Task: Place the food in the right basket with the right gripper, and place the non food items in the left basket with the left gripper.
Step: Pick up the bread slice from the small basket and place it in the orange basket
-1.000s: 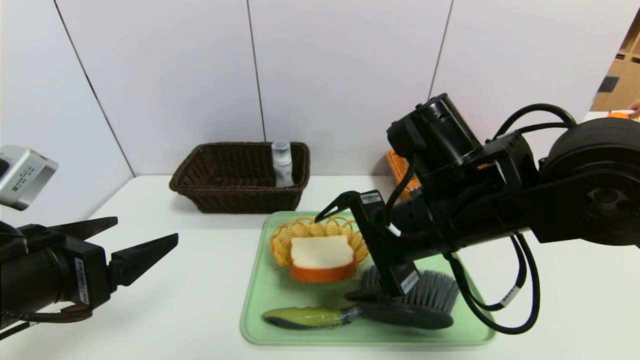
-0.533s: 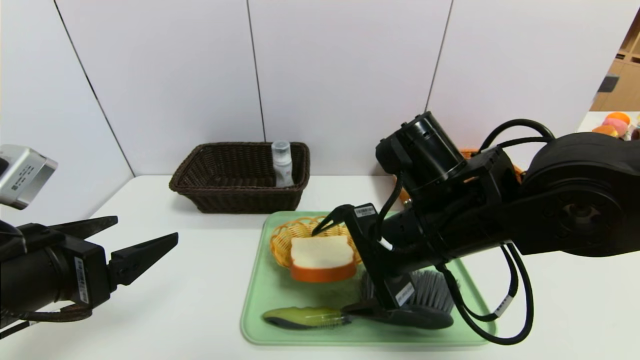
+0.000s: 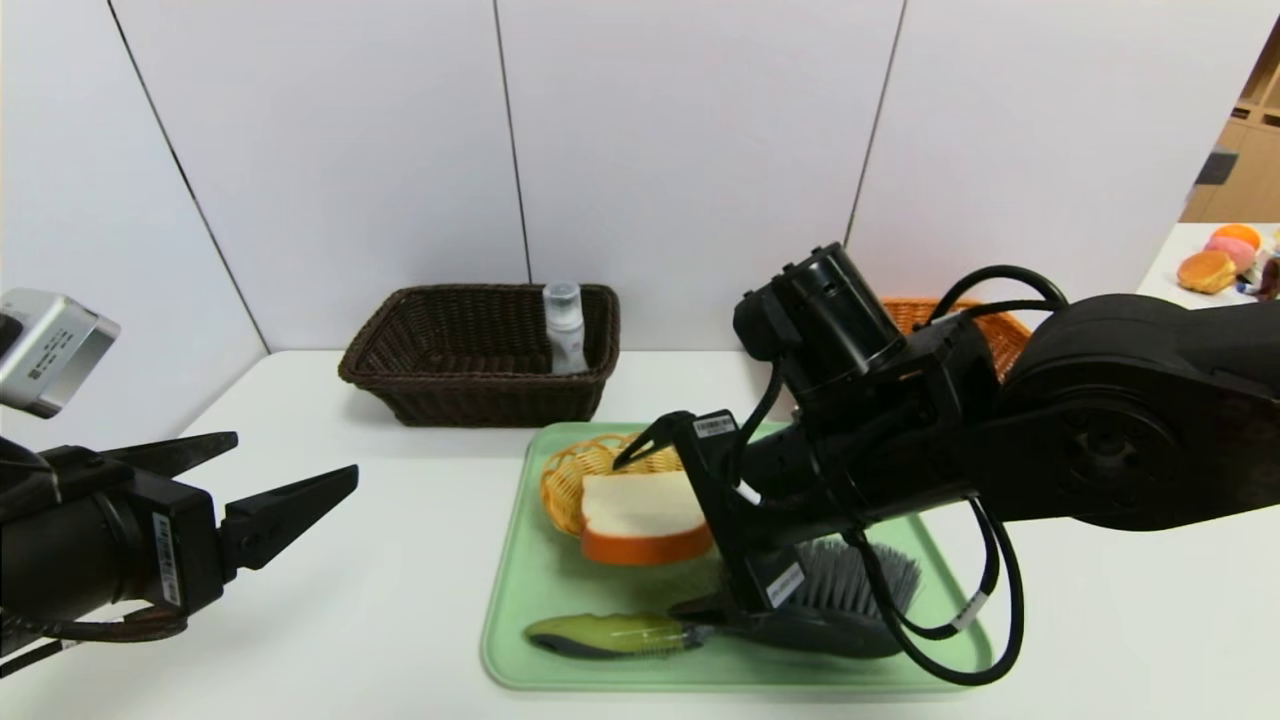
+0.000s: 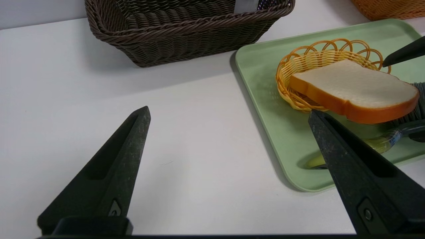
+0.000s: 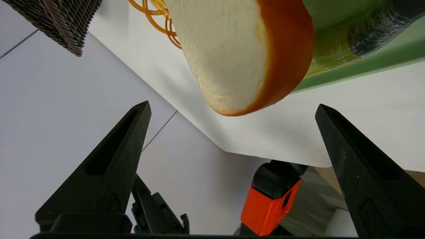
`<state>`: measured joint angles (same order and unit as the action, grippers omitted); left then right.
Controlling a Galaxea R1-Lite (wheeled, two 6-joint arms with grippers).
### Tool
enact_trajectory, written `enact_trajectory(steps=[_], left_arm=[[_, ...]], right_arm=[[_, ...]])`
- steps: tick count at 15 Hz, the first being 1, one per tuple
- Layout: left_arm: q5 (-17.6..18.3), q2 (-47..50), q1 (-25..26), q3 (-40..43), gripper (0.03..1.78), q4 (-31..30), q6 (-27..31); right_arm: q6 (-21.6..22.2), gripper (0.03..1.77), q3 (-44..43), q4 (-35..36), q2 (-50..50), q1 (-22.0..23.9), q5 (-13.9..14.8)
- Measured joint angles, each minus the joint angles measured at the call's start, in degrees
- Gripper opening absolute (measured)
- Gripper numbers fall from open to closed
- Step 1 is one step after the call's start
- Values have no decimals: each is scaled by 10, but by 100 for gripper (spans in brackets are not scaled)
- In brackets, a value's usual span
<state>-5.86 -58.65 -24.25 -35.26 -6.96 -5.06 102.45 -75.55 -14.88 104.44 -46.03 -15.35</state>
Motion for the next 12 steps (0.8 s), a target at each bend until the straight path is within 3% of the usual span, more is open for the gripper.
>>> enact_trajectory(steps=[3, 12], left_arm=[[0, -1, 0, -1, 169, 0, 1], [0, -2, 0, -1, 169, 0, 1]], right_arm=[[0, 170, 3, 6, 2, 1, 12], [-4, 170, 2, 25, 11, 1, 15]])
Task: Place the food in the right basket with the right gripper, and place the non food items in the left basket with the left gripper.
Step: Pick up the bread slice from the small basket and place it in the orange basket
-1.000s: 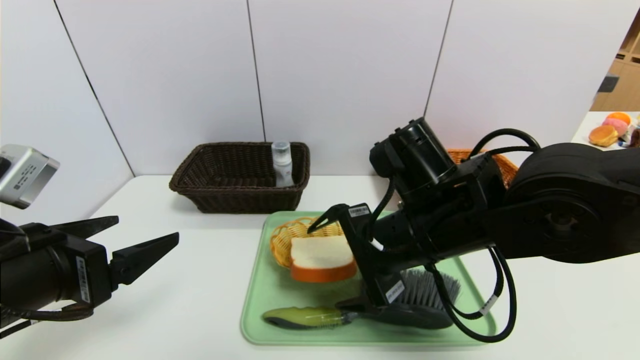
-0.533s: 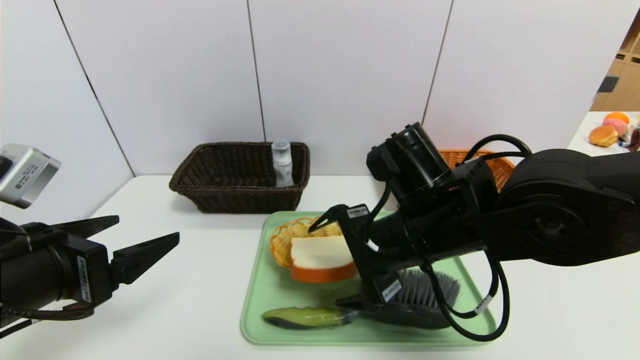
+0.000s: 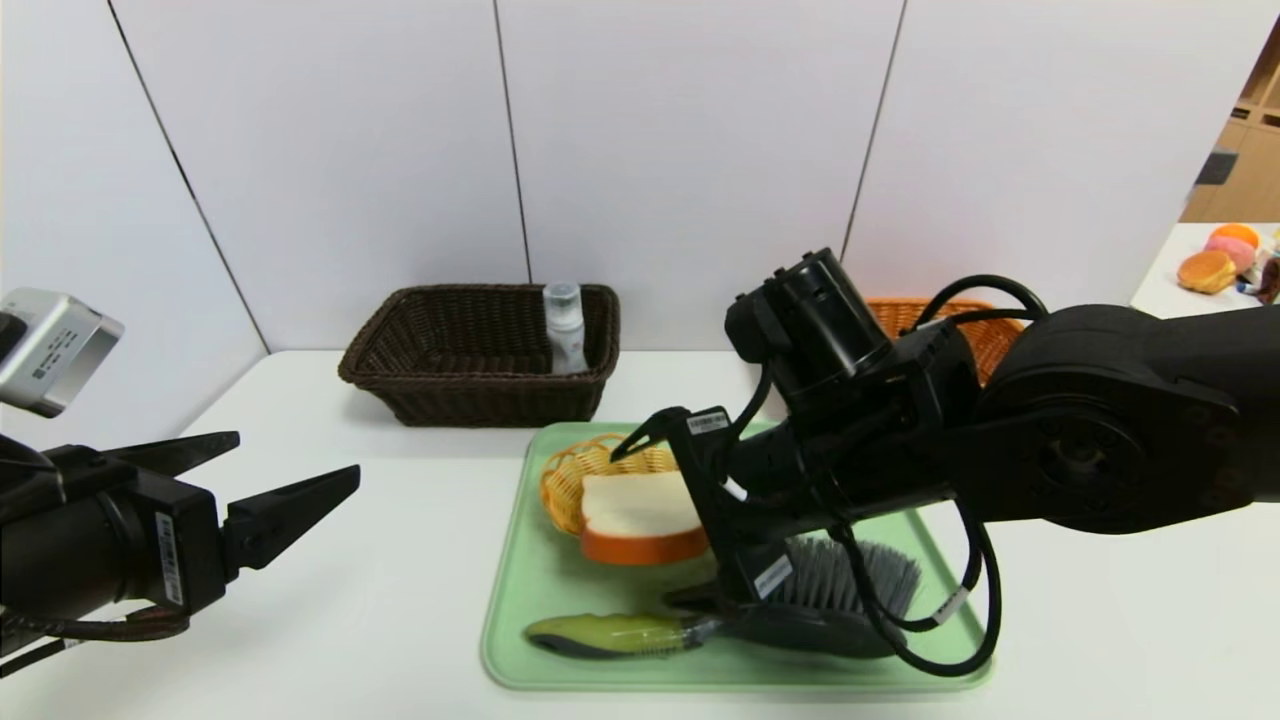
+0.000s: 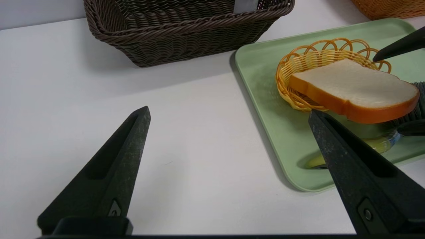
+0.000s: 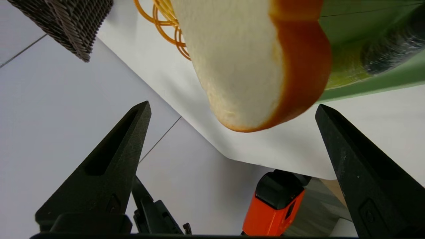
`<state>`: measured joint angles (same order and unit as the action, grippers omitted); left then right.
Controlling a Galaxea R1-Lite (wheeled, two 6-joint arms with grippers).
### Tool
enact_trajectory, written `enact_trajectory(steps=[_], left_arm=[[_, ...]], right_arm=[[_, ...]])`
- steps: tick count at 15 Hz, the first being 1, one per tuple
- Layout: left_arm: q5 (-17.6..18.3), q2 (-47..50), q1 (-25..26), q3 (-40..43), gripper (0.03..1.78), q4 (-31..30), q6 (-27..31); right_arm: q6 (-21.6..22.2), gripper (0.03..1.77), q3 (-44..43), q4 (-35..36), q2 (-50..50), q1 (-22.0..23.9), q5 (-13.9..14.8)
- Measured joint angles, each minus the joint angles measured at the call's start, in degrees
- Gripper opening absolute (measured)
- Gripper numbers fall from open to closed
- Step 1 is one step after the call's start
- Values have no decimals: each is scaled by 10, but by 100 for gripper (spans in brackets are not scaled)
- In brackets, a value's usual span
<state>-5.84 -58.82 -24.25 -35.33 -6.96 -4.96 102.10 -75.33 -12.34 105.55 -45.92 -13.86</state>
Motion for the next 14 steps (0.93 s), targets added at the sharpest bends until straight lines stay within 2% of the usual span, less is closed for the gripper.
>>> enact_trajectory(steps=[4, 8, 11, 14], left_arm=[[1, 0, 0, 0, 169, 0, 1], [1, -3, 0, 0, 169, -1, 0], [1, -5, 0, 0, 169, 0, 0], [1, -5, 0, 1, 169, 0, 0]], right_arm=[[1, 170, -1, 12, 6, 0, 21], [3, 170, -2, 24, 9, 0, 27], [4, 170, -5, 26, 9, 1, 52], [4, 170, -10, 30, 8, 2, 59]])
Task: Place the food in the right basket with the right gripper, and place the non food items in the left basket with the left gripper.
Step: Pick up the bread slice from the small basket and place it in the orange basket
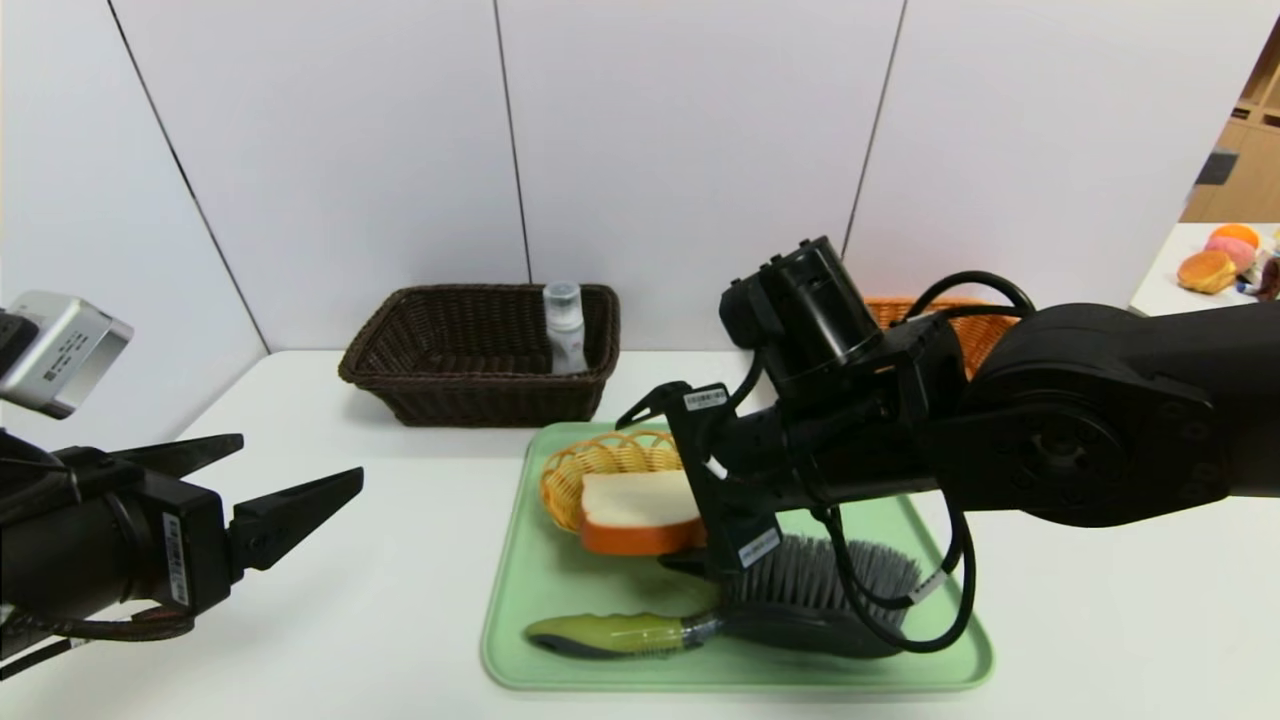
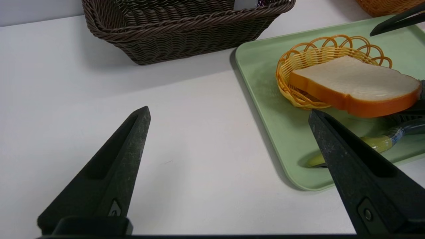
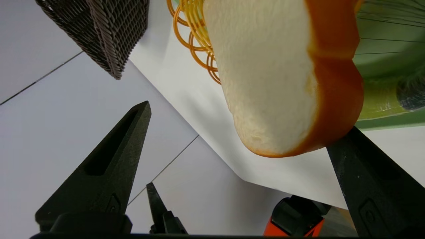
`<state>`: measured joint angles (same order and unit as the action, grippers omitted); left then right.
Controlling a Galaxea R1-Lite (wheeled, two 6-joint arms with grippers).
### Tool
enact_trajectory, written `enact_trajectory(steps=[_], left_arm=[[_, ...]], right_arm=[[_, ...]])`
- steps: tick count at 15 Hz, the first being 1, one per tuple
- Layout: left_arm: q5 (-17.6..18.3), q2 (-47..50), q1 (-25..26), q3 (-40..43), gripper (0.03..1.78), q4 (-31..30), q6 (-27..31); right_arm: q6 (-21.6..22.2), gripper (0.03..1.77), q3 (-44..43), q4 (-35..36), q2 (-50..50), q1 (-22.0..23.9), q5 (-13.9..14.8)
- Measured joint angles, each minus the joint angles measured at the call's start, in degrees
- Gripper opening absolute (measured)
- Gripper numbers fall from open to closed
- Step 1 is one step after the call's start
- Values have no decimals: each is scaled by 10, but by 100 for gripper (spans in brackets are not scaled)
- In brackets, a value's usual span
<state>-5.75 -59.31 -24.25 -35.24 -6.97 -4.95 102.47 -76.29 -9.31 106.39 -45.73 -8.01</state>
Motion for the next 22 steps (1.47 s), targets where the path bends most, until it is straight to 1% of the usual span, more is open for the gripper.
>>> enact_trajectory(steps=[10, 22], left_arm=[[0, -1, 0, 2, 169, 1, 2], [0, -1, -1, 1, 169, 0, 3]], right_arm=[[-2, 170, -8, -1, -16, 1, 3], [-2, 170, 18, -1, -12, 3, 0]])
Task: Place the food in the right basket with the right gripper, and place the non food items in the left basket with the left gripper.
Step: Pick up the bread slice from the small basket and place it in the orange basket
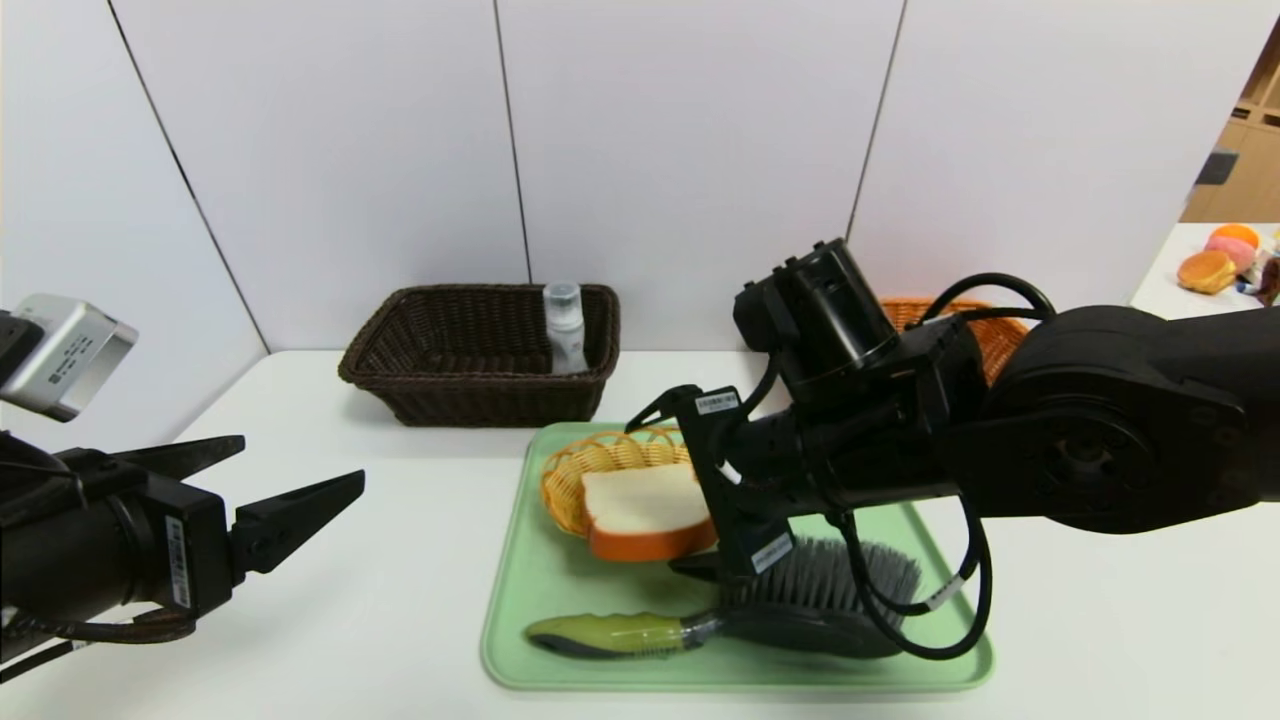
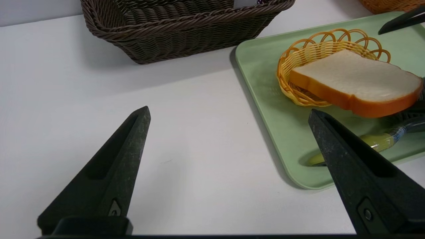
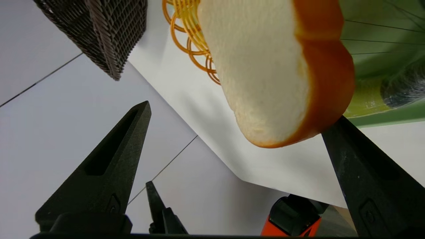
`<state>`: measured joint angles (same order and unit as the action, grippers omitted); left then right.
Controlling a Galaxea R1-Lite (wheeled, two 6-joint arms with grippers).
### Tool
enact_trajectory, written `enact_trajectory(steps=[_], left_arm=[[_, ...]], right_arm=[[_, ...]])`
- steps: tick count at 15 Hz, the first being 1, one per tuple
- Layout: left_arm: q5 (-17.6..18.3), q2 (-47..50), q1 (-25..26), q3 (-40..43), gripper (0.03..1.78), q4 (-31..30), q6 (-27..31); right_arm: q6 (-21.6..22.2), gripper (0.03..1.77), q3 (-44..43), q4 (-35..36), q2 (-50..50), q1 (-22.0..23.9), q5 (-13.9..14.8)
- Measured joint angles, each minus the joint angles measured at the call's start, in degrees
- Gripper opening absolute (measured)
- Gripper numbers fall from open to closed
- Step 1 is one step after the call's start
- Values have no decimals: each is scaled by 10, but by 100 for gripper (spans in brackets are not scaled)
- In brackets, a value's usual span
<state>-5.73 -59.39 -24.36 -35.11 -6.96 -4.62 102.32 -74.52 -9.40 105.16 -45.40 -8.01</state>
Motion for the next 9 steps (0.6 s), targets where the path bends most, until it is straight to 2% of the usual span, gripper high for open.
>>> enact_trajectory(steps=[9], left_arm=[[2, 0, 0, 0, 169, 0, -1]], right_arm=[[-4, 170, 21, 2, 2, -2, 0]])
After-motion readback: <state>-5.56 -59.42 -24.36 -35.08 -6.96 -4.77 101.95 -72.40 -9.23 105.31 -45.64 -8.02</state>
